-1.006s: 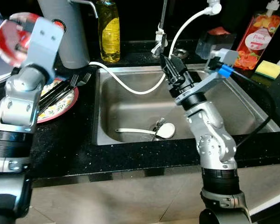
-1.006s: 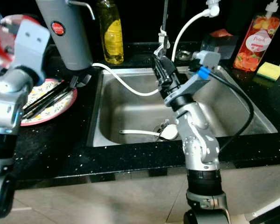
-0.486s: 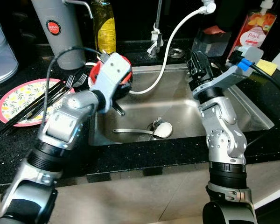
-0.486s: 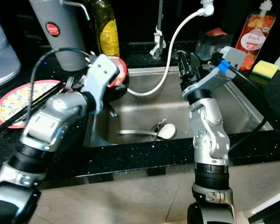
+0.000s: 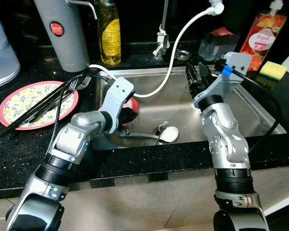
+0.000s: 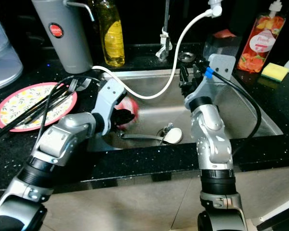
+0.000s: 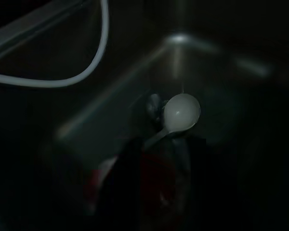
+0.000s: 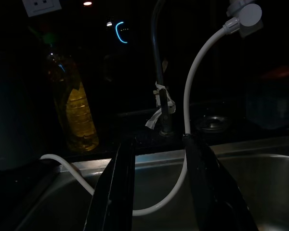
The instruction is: Kitchen organization
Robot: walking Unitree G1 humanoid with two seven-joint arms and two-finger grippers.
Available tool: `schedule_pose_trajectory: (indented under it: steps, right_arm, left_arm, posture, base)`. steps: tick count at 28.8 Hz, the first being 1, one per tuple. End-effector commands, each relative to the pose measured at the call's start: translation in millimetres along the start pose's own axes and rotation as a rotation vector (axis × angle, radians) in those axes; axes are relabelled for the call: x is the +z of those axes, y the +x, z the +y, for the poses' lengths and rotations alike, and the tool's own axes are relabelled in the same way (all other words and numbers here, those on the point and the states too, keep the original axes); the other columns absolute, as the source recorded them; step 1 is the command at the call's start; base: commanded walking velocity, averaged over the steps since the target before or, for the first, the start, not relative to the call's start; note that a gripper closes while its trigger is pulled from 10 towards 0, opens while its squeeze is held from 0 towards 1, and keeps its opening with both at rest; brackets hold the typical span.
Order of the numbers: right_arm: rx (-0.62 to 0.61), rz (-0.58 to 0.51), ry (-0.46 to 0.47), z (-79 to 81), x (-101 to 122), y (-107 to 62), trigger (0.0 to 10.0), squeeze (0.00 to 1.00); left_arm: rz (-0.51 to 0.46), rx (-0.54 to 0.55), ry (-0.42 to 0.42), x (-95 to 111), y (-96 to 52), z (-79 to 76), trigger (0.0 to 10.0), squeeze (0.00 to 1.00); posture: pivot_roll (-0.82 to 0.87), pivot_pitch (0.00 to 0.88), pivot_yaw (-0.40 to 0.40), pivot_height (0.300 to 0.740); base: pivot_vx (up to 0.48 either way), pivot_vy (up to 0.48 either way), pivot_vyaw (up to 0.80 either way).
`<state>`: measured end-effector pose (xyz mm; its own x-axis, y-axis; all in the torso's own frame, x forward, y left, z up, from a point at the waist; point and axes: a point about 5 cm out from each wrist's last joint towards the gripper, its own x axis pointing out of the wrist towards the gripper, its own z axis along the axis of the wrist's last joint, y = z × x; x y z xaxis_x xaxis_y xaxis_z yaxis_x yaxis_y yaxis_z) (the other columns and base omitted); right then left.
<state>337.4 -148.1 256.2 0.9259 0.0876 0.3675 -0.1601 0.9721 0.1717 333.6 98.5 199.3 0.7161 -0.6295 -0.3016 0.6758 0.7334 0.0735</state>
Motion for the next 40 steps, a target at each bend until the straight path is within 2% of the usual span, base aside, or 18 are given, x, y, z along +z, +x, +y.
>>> schedule_pose_trajectory:
  steps: [1, 2, 3, 4, 7, 9, 11, 13, 16, 25, 31, 34, 40]
  right_arm:
    - [0.010, 0.002, -0.008, 2.9, -2.1, 0.5, 10.0, 0.00]
    - [0.014, 0.001, -0.008, 3.6, -2.0, 0.5, 10.0, 0.00]
    - [0.019, -0.002, -0.008, 4.7, -1.8, 0.5, 10.0, 0.00]
    - [0.024, -0.006, -0.006, 5.6, -1.3, 0.4, 10.0, 0.00]
    - [0.060, -0.023, 0.010, 10.5, 1.9, 0.2, 10.0, 0.00]
    - [0.079, -0.025, 0.011, 13.1, 2.6, -0.2, 10.0, 0.00]
    - [0.120, -0.023, 0.007, 20.0, 1.8, -1.7, 10.0, 0.00]
    - [0.145, -0.015, 0.003, 25.4, 0.0, -3.3, 10.0, 0.00]
    - [0.160, -0.010, 0.006, 29.1, -0.7, -5.0, 10.0, 0.00]
    - [0.169, -0.006, 0.008, 30.4, 1.6, -10.2, 10.0, 0.00]
    - [0.173, -0.007, 0.014, 32.3, 2.1, -9.8, 10.0, 0.00]
    - [0.182, -0.011, 0.022, 35.1, 2.2, -8.6, 10.0, 0.00]
    - [0.189, -0.008, 0.034, 38.2, 1.3, -8.0, 10.0, 0.00]
  left_arm:
    - [-0.042, -0.016, -0.033, 3.4, -2.3, -3.1, 10.0, 1.00]
    - [-0.064, -0.010, -0.034, 6.1, -3.6, -2.4, 10.0, 1.00]
    - [-0.089, -0.005, -0.035, 9.2, -5.2, -1.6, 10.0, 0.46]
    - [-0.114, 0.002, -0.025, 12.7, -7.0, -1.2, 10.0, 0.00]
    - [-0.162, 0.042, 0.007, 21.0, -12.5, 0.0, 10.0, 0.00]
    - [-0.146, 0.076, 0.035, 20.7, -13.4, 1.0, 10.0, 0.00]
    - [-0.110, 0.160, 0.065, 18.1, -14.8, 3.1, 10.0, 0.00]
    - [-0.086, 0.179, 0.068, 14.9, -15.3, -0.7, 10.0, 0.00]
    - [-0.088, 0.186, 0.086, 15.0, -16.5, -4.5, 10.0, 0.00]
    - [-0.248, 0.173, 0.099, 40.4, -28.8, -10.3, 10.0, 0.00]
    - [-0.298, 0.185, 0.079, 47.7, -33.0, -12.0, 10.0, 0.00]
    - [-0.363, 0.171, 0.053, 55.3, -35.5, -20.0, 10.0, 0.00]
    - [-0.360, 0.160, 0.087, 54.6, -40.1, -20.1, 10.0, 0.00]
  posture:
    - [0.19, 0.000, 0.012, 0.740]
    - [0.19, 0.000, 0.012, 0.740]
    - [0.19, 0.000, 0.012, 0.740]
    - [0.19, 0.000, 0.011, 0.740]
    - [0.19, 0.000, 0.010, 0.740]
    - [0.19, 0.000, 0.009, 0.740]
    - [0.19, 0.000, 0.007, 0.740]
    - [0.19, 0.000, 0.000, 0.740]
    - [0.18, 0.000, 0.000, 0.740]
    - [0.17, 0.010, -0.003, 0.740]
    - [0.18, 0.014, -0.008, 0.740]
    - [0.19, 0.013, -0.011, 0.740]
    - [0.20, 0.012, -0.015, 0.740]
  base:
    - [0.000, 0.000, 0.00]
    - [0.000, 0.000, 0.00]
    - [0.000, 0.000, 0.00]
    - [0.000, 0.000, 0.00]
    - [0.000, 0.000, 0.00]
    - [0.000, 0.000, 0.00]
    - [0.000, 0.000, 0.00]
    - [0.000, 0.000, 0.00]
    - [0.000, 0.000, 0.00]
    - [0.000, 0.000, 0.00]
    - [0.000, 0.000, 0.00]
    - [0.000, 0.000, 0.00]
    - [0.000, 0.000, 0.00]
